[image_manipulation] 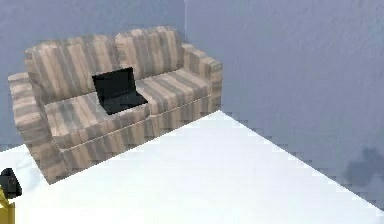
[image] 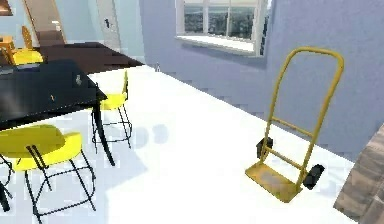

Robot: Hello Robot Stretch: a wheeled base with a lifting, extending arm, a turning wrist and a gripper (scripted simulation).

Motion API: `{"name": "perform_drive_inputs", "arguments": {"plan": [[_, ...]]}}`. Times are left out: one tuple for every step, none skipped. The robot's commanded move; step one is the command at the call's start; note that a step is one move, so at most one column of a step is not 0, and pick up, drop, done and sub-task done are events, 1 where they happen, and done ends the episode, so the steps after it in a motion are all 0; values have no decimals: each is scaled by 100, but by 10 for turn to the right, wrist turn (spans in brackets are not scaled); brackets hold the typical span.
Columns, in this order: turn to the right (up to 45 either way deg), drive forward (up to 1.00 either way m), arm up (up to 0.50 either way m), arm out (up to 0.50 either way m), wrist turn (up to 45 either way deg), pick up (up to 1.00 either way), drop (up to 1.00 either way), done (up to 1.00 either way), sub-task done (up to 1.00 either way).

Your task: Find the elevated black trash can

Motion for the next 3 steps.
{"name": "perform_drive_inputs", "arguments": {"plan": [[0,50,0,0,0,0,0,0,0],[-30,0,0,0,0,0,0,0,0],[0,100,0,0,0,0,0,0,0]]}}
